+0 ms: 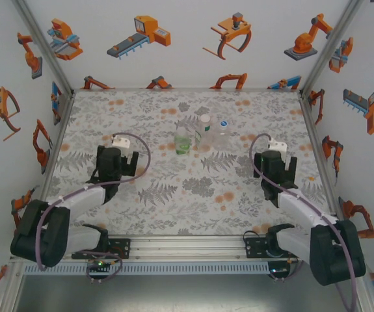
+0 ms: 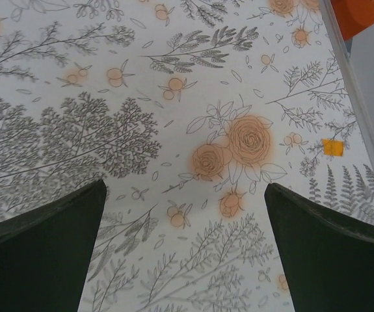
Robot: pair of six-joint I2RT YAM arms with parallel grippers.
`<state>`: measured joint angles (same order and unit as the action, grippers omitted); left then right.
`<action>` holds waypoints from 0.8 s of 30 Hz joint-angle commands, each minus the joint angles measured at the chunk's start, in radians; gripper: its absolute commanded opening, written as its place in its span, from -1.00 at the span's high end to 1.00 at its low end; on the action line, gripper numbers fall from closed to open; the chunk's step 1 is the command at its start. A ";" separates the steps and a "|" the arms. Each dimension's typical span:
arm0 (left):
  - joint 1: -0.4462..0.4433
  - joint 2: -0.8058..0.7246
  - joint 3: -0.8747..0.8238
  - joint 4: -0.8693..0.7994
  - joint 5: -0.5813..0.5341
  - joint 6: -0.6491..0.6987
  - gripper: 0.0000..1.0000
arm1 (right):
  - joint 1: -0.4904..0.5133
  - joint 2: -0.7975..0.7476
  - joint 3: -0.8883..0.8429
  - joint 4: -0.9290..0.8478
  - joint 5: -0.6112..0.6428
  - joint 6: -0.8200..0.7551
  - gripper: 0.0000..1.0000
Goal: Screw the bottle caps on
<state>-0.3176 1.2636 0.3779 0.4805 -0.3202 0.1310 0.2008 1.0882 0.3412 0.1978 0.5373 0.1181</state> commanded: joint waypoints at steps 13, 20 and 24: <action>0.339 0.288 0.008 0.410 0.470 -0.149 -0.94 | -0.165 0.268 -0.050 0.669 -0.363 -0.088 -0.98; 0.325 0.280 0.015 0.385 0.428 -0.145 -0.94 | -0.207 0.440 -0.032 0.796 -0.429 -0.068 -0.99; 0.325 0.277 0.018 0.377 0.427 -0.144 -0.94 | -0.207 0.453 0.030 0.701 -0.379 -0.048 -0.98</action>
<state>0.0132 1.5459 0.3779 0.8230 0.0883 0.0063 0.0002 1.5429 0.3134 0.9009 0.1459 0.0521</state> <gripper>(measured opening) 0.969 0.987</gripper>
